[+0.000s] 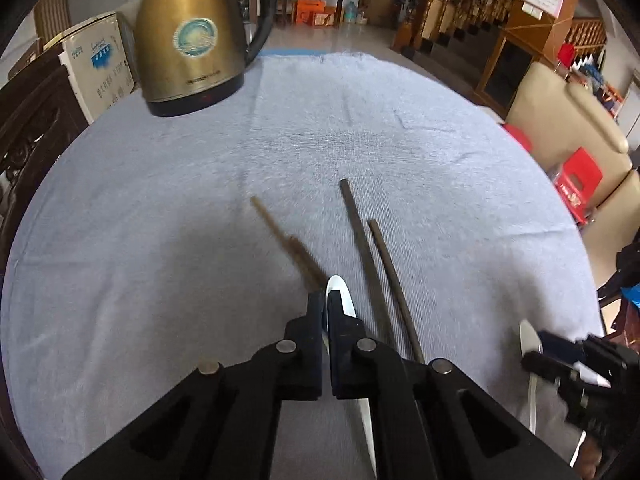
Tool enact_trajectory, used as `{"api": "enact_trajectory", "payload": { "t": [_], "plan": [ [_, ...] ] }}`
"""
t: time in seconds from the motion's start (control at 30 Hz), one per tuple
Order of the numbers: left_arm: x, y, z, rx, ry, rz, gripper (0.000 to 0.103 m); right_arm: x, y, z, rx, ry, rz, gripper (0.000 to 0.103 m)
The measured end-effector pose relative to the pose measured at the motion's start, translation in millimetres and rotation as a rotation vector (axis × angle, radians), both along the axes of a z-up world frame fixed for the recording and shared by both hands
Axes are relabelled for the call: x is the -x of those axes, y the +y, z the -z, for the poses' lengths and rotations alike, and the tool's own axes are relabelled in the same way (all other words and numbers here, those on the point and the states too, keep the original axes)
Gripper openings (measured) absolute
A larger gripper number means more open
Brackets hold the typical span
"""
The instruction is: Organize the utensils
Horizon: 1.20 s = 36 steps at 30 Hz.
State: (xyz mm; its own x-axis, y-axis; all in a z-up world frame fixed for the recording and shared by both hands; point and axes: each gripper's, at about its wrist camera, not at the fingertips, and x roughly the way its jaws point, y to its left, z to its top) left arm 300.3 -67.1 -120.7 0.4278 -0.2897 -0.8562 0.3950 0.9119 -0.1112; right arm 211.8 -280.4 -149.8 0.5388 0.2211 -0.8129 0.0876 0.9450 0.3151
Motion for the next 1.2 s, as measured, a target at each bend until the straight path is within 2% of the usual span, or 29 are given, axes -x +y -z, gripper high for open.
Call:
{"api": "enact_trajectory", "payload": {
  "t": [0.13,0.3,0.4,0.6,0.8,0.97,1.07,1.2],
  "plan": [
    [25.3,25.2,-6.9,0.028,-0.007,-0.027,0.003,15.0,-6.3,-16.5,-0.021,-0.087,0.031,0.034],
    [49.7,63.4,-12.4,0.073,-0.02,-0.121,0.003,39.9,-14.0,-38.3,-0.055,-0.198,0.092,0.034],
    [68.2,85.8,-22.0,0.114,-0.058,-0.194,0.003,58.8,-15.2,-55.1,-0.055,-0.285,0.121,0.034],
    [126.3,126.5,-48.1,0.165,-0.206,-0.381,0.003,99.5,-0.5,-90.0,0.034,-0.478,0.192,0.034],
    [189.3,149.5,-74.6,0.188,-0.351,-0.49,0.003,139.3,34.7,-119.6,0.151,-0.672,0.219,0.034],
    [242.4,160.4,-98.8,0.22,-0.478,-0.52,0.003,167.4,74.8,-139.9,0.242,-0.824,0.199,0.034],
    [266.5,162.8,-116.0,0.262,-0.541,-0.519,0.003,172.3,94.4,-143.9,0.275,-0.871,0.178,0.034],
    [289.1,149.0,-140.6,0.318,-0.634,-0.469,0.003,176.0,110.6,-141.7,0.273,-0.895,0.161,0.034]
  ]
}}
